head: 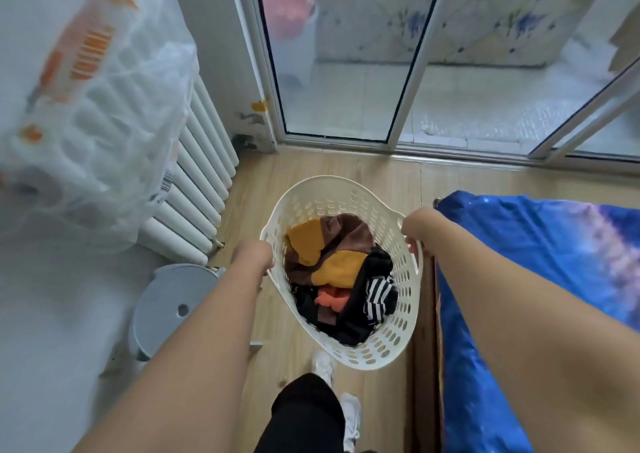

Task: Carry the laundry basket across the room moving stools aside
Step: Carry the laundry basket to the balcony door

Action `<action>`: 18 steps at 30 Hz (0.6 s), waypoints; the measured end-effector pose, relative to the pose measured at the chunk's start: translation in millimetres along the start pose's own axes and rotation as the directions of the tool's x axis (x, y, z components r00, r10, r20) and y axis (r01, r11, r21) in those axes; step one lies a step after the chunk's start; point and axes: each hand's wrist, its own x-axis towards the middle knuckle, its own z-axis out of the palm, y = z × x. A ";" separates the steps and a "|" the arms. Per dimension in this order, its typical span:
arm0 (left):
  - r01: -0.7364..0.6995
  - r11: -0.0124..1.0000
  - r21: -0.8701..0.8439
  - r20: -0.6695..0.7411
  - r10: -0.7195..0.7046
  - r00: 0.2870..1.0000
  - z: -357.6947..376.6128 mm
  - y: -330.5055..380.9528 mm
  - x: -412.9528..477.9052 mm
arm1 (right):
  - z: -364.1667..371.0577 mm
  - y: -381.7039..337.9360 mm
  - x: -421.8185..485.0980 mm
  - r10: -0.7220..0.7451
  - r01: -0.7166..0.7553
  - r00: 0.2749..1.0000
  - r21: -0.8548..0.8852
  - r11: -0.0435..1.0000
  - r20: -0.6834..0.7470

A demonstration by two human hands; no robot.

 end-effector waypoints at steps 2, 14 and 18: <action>0.012 0.999 -0.031 -0.017 -0.012 1.000 6.6 29.5 20.3 | -22.5 -21.2 30.3 -0.011 0.013 1.000 0.069 0.998 -0.020; 0.051 0.998 -0.031 -0.041 -0.052 0.998 39.2 196.0 138.2 | -139.7 -140.1 175.6 -0.032 0.033 0.999 0.147 0.989 -0.013; 0.103 0.994 -0.038 -0.050 -0.105 0.993 44.3 244.9 168.4 | -183.0 -187.5 219.6 -0.063 0.060 0.997 0.051 0.997 0.048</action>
